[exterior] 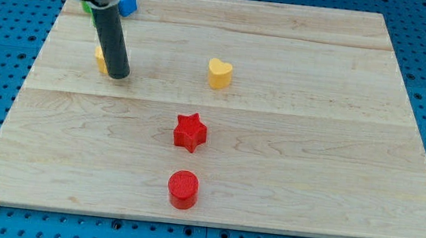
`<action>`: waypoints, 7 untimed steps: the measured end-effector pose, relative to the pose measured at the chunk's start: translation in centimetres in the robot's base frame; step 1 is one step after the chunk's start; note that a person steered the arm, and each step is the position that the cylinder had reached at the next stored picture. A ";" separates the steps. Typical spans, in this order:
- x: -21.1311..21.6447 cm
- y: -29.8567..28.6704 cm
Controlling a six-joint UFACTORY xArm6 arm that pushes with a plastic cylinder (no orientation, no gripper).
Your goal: Push the red star up a bit
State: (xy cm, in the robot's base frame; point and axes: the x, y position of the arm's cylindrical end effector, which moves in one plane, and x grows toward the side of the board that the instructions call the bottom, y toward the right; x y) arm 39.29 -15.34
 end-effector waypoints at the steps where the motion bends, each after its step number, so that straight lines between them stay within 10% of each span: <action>1: 0.4 1.0; 7: 0.4 9.7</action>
State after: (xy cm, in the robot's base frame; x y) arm 39.68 -5.60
